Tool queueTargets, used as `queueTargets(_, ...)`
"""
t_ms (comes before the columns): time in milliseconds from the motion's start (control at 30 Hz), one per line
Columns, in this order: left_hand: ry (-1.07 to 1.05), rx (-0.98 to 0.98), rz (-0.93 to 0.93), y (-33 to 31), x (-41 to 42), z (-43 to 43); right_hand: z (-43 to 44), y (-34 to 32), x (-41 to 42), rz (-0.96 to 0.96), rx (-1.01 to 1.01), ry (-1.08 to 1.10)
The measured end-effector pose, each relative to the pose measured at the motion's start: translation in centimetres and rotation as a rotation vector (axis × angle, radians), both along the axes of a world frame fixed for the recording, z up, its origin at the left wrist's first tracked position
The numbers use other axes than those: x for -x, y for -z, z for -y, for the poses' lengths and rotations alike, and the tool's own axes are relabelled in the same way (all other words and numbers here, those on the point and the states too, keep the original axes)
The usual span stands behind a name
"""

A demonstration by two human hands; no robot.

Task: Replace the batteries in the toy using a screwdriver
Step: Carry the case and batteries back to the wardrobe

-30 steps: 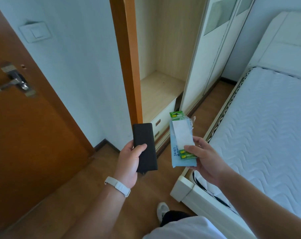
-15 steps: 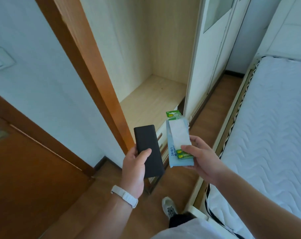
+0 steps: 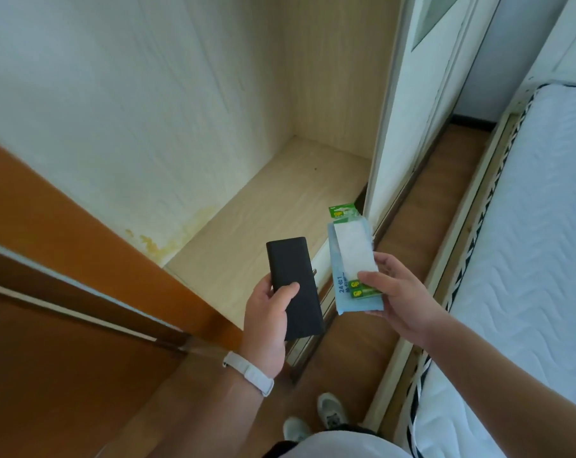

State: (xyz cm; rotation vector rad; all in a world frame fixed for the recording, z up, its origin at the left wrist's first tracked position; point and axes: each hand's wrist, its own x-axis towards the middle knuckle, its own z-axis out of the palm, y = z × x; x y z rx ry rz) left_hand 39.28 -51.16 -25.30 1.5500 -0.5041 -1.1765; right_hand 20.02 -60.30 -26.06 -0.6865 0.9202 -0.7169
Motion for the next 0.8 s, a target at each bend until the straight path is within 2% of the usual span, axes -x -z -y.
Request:
queueTargets(400,0.089,0.004,-0.081,2.0,-1.7,3.5,1.5,-0.1,-2.3,-0.062,0.053,0.039)
queueTargets(800,-0.154,-0.02,-0.11,3.5,-2.3,6.2,7.5,1.3,-4.6,-0.064,0.016,-0.031)
